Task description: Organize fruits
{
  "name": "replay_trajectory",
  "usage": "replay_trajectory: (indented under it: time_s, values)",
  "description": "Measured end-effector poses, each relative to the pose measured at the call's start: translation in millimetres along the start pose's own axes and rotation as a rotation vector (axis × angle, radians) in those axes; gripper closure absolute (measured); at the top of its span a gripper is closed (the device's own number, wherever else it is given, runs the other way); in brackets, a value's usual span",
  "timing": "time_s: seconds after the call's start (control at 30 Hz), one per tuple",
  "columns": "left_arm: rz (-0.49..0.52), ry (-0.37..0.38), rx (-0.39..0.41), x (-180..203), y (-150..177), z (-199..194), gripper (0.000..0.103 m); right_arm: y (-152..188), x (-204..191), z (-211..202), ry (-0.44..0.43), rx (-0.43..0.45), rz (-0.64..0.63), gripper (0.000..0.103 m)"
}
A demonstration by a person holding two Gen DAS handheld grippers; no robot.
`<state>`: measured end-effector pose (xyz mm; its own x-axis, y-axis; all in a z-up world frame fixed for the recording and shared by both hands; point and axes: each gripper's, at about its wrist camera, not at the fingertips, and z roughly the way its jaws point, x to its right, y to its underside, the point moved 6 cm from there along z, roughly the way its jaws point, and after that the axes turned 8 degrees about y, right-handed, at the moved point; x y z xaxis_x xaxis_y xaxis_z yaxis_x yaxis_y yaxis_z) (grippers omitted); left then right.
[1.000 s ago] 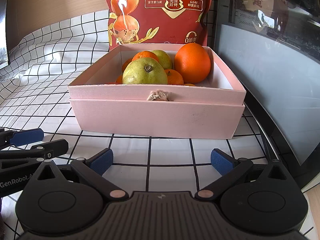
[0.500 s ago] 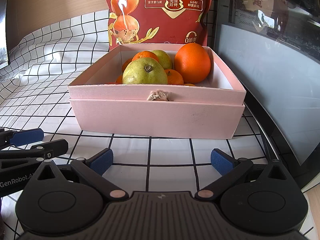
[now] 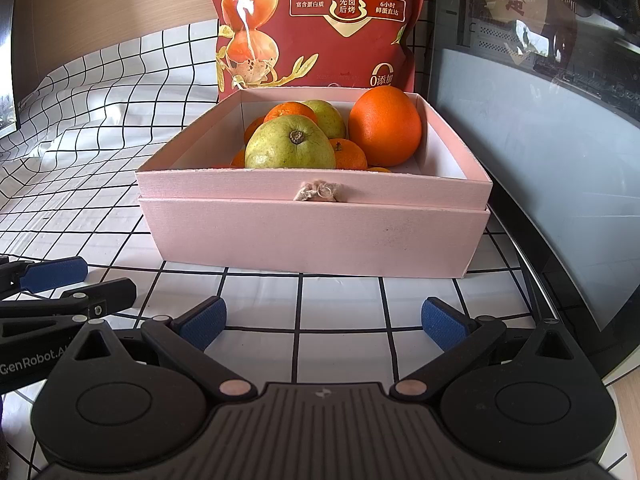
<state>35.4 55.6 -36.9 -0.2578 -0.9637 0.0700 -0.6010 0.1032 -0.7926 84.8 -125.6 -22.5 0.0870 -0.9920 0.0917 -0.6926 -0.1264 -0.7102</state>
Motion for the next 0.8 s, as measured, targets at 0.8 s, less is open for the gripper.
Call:
replay_trajectory:
  time_s: [0.8]
  values:
    - [-0.005,-0.007,0.002,-0.5,0.0,-0.6,0.049,0.1,0.1,0.0,0.0,0.0,0.0,0.0]
